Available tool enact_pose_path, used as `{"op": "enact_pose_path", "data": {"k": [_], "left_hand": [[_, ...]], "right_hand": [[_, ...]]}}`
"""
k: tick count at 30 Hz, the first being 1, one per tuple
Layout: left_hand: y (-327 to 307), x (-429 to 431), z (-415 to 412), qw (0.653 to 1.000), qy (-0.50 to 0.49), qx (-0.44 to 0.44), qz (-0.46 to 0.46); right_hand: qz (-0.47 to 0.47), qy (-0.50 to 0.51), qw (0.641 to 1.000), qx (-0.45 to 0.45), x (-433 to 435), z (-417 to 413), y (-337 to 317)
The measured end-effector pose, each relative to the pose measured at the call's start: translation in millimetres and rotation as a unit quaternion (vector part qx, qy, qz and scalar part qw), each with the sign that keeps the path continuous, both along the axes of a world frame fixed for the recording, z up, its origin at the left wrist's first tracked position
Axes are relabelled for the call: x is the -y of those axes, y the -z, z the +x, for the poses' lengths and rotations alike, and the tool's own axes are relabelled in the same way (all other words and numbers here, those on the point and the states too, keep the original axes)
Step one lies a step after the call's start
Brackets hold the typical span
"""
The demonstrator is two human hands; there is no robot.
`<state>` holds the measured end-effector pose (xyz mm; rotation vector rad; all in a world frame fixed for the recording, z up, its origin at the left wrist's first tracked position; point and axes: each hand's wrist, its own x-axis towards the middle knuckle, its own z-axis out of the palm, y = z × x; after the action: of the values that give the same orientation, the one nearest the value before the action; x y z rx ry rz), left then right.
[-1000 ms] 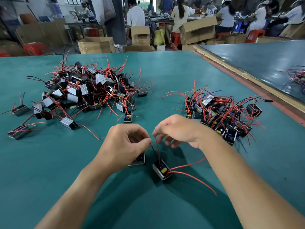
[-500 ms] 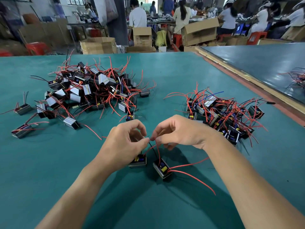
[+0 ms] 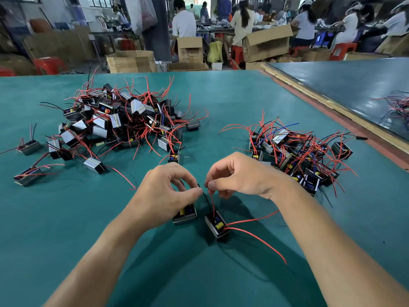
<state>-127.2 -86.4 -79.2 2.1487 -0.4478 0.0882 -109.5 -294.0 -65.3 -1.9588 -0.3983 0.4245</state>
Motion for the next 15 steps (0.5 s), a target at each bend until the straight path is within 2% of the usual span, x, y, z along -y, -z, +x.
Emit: {"op": "enact_pose_path", "data": {"k": [3,15], "left_hand": [[-0.4,-0.6,1.5,1.000,-0.027,0.009,-0.007],[-1.1,3.6,-0.5,1.000,-0.015,-0.021,-0.017]], "right_hand": [[0.003,0.000,1.000,-0.003,-0.8,-0.1,0.0],[-0.004,-0.002,1.000,0.020,-5.6,-1.0,0.4]]}}
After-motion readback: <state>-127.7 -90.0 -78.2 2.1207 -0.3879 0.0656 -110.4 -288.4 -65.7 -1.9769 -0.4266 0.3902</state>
